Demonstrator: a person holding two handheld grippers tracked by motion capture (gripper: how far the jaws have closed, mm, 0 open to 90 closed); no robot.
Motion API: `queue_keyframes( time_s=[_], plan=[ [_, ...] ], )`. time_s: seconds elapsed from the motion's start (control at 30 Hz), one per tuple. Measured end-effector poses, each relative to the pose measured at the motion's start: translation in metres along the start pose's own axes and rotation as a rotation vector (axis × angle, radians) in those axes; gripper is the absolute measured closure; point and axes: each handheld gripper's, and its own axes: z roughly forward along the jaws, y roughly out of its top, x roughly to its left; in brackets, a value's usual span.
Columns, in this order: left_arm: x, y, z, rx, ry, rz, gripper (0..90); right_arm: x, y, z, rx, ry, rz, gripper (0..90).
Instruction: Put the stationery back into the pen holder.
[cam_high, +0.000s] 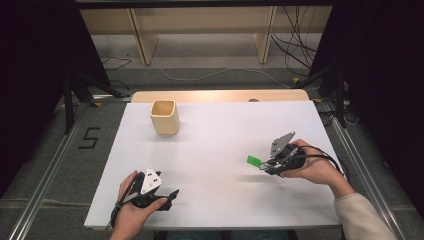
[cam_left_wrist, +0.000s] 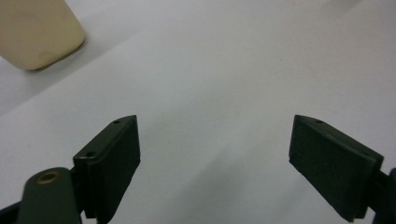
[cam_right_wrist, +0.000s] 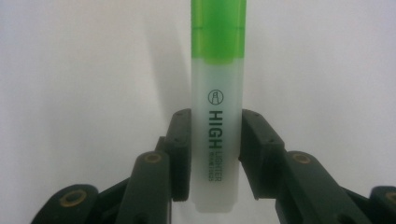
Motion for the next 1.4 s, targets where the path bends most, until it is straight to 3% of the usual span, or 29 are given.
queue_keyframes(
  time_s=[0.4,1.03,1.4],
  plan=[
    [-0.001,0.0,0.001,-0.002,-0.002,-0.004,16.3,0.001,0.016,0.009,-0.164,-0.044,0.037,66.2],
    [-0.001,0.0,0.002,-0.001,-0.006,-0.012,16.3,-0.005,0.04,0.01,-0.418,-0.101,0.172,66.2],
    [-0.001,0.0,0.003,-0.002,-0.008,-0.014,16.3,-0.007,0.057,0.019,-0.497,-0.101,0.21,66.2]
  ],
)
